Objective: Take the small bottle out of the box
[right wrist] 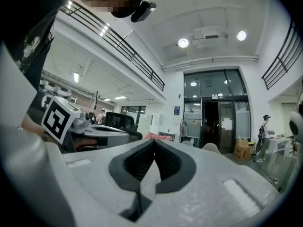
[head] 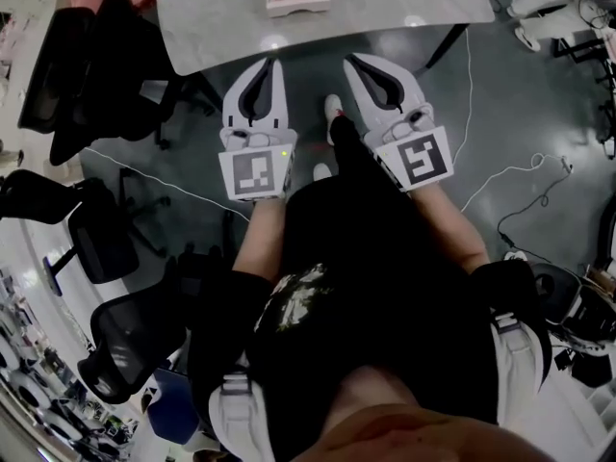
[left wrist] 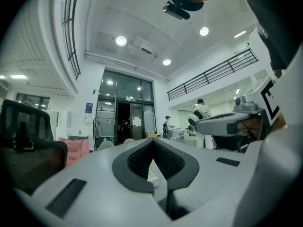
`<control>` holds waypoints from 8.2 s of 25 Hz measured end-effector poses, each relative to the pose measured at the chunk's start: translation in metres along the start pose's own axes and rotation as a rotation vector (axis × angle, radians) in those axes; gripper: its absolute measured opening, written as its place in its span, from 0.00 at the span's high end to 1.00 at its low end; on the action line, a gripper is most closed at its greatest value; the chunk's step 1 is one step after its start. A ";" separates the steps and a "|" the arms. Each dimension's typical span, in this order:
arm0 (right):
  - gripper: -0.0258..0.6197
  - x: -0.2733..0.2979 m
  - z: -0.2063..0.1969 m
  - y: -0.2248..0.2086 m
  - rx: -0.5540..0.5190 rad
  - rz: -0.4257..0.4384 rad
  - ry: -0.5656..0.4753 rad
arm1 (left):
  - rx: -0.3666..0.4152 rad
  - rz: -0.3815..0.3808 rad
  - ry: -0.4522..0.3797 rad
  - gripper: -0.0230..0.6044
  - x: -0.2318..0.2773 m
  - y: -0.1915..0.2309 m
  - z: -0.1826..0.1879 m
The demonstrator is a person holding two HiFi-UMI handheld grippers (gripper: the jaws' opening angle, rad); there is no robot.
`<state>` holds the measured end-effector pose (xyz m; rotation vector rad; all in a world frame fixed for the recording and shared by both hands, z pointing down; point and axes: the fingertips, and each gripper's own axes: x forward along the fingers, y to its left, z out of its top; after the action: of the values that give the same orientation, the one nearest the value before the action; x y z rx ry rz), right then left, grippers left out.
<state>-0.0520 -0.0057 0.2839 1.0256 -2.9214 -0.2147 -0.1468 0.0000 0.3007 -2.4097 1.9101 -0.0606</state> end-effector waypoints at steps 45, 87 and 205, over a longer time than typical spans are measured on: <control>0.97 0.255 -0.058 -0.195 -0.024 0.212 0.032 | -0.021 0.080 0.008 0.94 0.272 0.126 -0.005; 0.97 0.288 -0.264 -0.216 0.155 0.121 0.291 | -0.024 -0.357 0.332 0.80 0.345 0.105 -0.223; 0.97 0.256 0.012 -0.237 -0.083 0.057 -0.111 | 0.038 -0.056 -0.082 0.72 0.289 0.096 0.057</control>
<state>-0.1061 -0.3469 0.2357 0.9465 -3.0064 -0.3997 -0.1701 -0.3018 0.2340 -2.4013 1.7909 -0.0008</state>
